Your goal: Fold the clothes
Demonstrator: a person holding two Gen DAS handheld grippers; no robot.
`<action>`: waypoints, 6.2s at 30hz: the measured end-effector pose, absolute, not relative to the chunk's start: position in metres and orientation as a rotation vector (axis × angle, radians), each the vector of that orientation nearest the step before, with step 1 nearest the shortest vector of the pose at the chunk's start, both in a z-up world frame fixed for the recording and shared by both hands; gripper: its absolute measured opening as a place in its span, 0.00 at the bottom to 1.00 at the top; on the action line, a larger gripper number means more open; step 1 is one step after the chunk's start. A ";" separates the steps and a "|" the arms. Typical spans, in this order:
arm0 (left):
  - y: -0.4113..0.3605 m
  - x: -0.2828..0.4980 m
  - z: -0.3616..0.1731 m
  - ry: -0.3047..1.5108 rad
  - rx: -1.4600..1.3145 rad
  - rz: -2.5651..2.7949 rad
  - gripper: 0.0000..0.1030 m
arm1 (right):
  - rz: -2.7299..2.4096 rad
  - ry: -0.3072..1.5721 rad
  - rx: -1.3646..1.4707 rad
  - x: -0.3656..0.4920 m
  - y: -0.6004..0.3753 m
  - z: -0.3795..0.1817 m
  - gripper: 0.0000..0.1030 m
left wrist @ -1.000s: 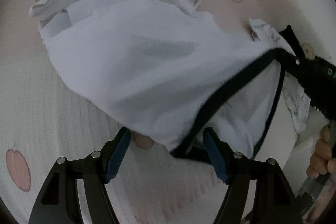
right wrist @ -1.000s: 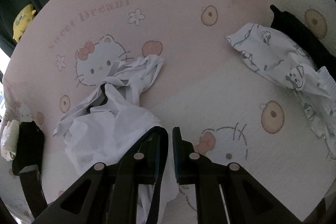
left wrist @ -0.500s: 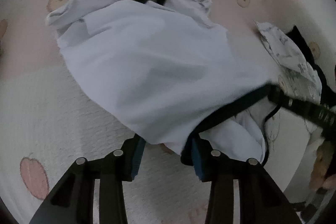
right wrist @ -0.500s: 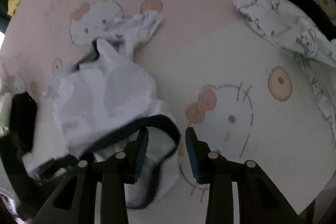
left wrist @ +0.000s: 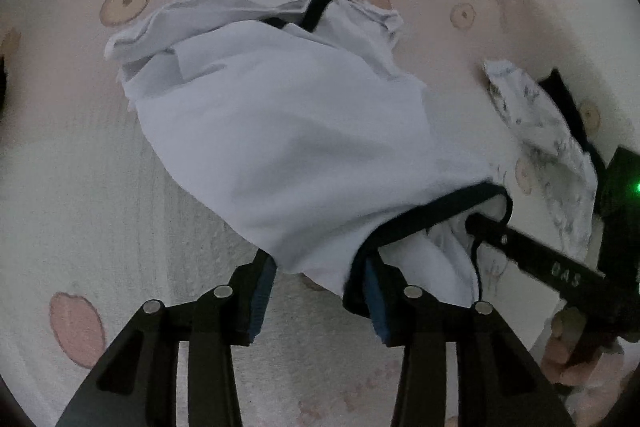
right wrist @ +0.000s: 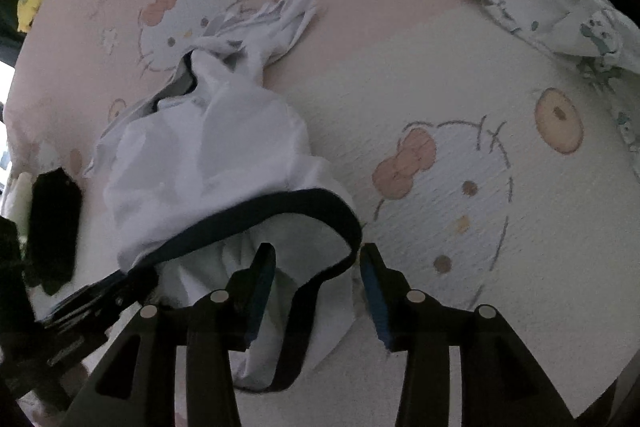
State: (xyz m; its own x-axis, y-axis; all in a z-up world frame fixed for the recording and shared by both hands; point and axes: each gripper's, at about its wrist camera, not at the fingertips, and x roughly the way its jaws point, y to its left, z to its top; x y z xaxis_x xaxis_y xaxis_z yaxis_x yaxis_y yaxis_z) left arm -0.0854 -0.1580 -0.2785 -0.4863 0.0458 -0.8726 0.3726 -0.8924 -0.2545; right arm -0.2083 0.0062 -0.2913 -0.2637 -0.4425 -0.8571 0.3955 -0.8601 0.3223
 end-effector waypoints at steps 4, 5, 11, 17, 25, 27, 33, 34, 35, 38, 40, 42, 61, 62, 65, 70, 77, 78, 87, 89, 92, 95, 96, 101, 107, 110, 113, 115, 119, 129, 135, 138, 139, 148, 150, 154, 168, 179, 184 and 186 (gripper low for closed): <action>-0.157 -0.070 -0.271 0.554 1.485 -2.488 0.39 | -2.127 -0.074 1.445 -0.208 0.003 -0.290 0.20; -0.159 -0.058 -0.265 0.546 1.487 -2.494 0.39 | -2.134 -0.077 1.433 -0.206 0.004 -0.289 0.18; -0.157 -0.068 -0.258 0.500 1.523 -2.516 0.47 | -2.036 -0.271 1.332 -0.209 0.003 -0.271 0.13; -0.159 -0.082 -0.251 0.427 1.528 -2.540 0.47 | -2.020 -0.275 1.336 -0.209 -0.002 -0.269 0.13; -0.149 -0.092 -0.233 0.443 1.538 -2.605 0.47 | -2.002 -0.297 1.320 -0.210 0.000 -0.265 0.14; -0.144 -0.093 -0.219 0.446 1.532 -2.675 0.47 | -1.997 -0.303 1.316 -0.210 0.000 -0.264 0.13; -0.112 -0.109 -0.211 0.051 1.413 -2.744 0.66 | -1.964 -0.334 1.317 -0.209 0.004 -0.262 0.13; -0.110 -0.113 -0.214 0.013 1.421 -2.742 0.66 | -1.965 -0.335 1.316 -0.209 0.006 -0.262 0.13; -0.109 -0.118 -0.217 -0.016 1.429 -2.741 0.66 | -1.965 -0.336 1.316 -0.209 0.007 -0.261 0.13; -0.108 -0.135 -0.230 -0.020 1.459 -2.752 0.66 | -1.991 -0.326 1.309 -0.209 0.014 -0.257 0.13; -0.108 -0.149 -0.240 -0.007 1.513 -2.738 0.66 | -2.017 -0.293 1.312 -0.209 0.020 -0.255 0.13; -0.106 -0.158 -0.247 0.028 1.564 -2.745 0.66 | -2.047 -0.254 1.334 -0.210 0.025 -0.255 0.13; -0.109 -0.195 -0.261 -0.122 1.463 -2.629 0.30 | -2.030 -0.048 1.448 -0.211 0.023 -0.278 0.56; -0.112 -0.194 -0.259 -0.110 1.452 -2.630 0.29 | -2.021 -0.034 1.457 -0.208 0.020 -0.280 0.56; -0.126 -0.191 -0.251 -0.081 1.405 -2.626 0.28 | -1.991 -0.023 1.459 -0.203 0.016 -0.282 0.56; -0.145 -0.183 -0.243 -0.039 1.345 -2.598 0.28 | -1.965 0.037 1.449 -0.195 0.002 -0.283 0.59; -0.180 -0.164 -0.230 0.056 1.283 -2.528 0.28 | -1.947 0.149 1.441 -0.183 -0.022 -0.288 0.62; -0.186 -0.161 -0.228 0.072 1.278 -2.515 0.28 | -1.951 0.170 1.441 -0.182 -0.025 -0.290 0.62; -0.223 -0.120 -0.221 0.207 1.245 -2.428 0.28 | -2.061 0.339 1.379 -0.168 -0.043 -0.294 0.62; -0.225 -0.110 -0.219 0.188 1.237 -2.412 0.28 | -2.064 0.327 1.388 -0.169 -0.044 -0.295 0.62; -0.230 -0.100 -0.220 0.186 1.250 -2.398 0.28 | -2.056 0.314 1.391 -0.170 -0.046 -0.294 0.62; -0.233 -0.092 -0.223 0.171 1.261 -2.374 0.28 | -2.071 0.306 1.372 -0.168 -0.047 -0.290 0.62; -0.233 -0.087 -0.224 0.157 1.263 -2.363 0.28 | -2.080 0.304 1.360 -0.167 -0.047 -0.288 0.61; -0.235 -0.073 -0.233 0.158 1.322 -2.288 0.28 | -2.142 0.324 1.234 -0.153 -0.053 -0.266 0.07; -0.236 -0.059 -0.234 0.107 1.370 -2.257 0.28 | -2.203 0.335 1.199 -0.143 -0.053 -0.247 0.07; -0.236 -0.057 -0.241 0.026 1.406 -2.253 0.28 | -2.131 0.298 1.281 -0.145 -0.064 -0.246 0.07; -0.236 -0.048 -0.259 -0.026 1.444 -2.233 0.28 | -2.057 0.272 1.372 -0.146 -0.066 -0.262 0.07; -0.238 -0.042 -0.270 -0.022 1.440 -2.229 0.28 | -2.005 0.255 1.431 -0.146 -0.068 -0.273 0.07; -0.241 -0.035 -0.285 -0.028 1.419 -2.252 0.28 | -1.968 0.260 1.422 -0.140 -0.073 -0.283 0.08; -0.274 -0.009 -0.256 0.667 1.315 -2.555 0.35 | -1.905 0.229 1.217 -0.130 -0.070 -0.257 0.70; -0.277 -0.002 -0.215 0.803 1.182 -2.594 0.68 | -1.828 0.044 1.121 -0.124 -0.059 -0.229 0.76; -0.276 -0.004 -0.209 0.818 1.148 -2.599 0.68 | -1.847 -0.001 1.112 -0.117 -0.055 -0.220 0.76; -0.275 -0.004 -0.209 0.799 1.144 -2.594 0.68 | -1.864 -0.002 1.113 -0.116 -0.055 -0.218 0.76; -0.271 -0.027 -0.221 0.657 1.204 -2.540 0.68 | -1.985 -0.016 1.182 -0.156 -0.057 -0.227 0.76; -0.268 -0.036 -0.223 0.631 1.227 -2.538 0.68 | -1.996 -0.023 1.217 -0.169 -0.057 -0.231 0.76; -0.262 -0.054 -0.228 0.644 1.243 -2.555 0.68 | -2.004 -0.106 1.314 -0.198 -0.059 -0.247 0.76; -0.240 -0.109 -0.243 0.505 1.270 -2.630 0.68 | -1.978 -0.253 1.475 -0.237 -0.070 -0.286 0.76; -0.221 -0.121 -0.257 0.334 1.341 -2.689 0.67 | -1.944 -0.216 1.369 -0.227 -0.086 -0.292 0.40; -0.219 -0.121 -0.264 0.282 1.331 -2.650 0.21 | -1.950 -0.154 1.299 -0.217 -0.098 -0.282 0.14; -0.225 -0.122 -0.266 0.300 1.339 -2.626 0.16 | -1.946 -0.156 1.270 -0.213 -0.100 -0.276 0.12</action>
State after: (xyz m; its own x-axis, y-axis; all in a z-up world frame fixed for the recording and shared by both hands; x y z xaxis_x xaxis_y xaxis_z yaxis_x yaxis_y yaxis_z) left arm -0.1224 -0.2246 -0.2664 -0.5787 -0.0670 -0.8128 0.2486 -0.9637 -0.0976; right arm -0.2134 -0.0996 -0.2760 -0.1854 -0.6683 -0.7204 0.5453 -0.6799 0.4903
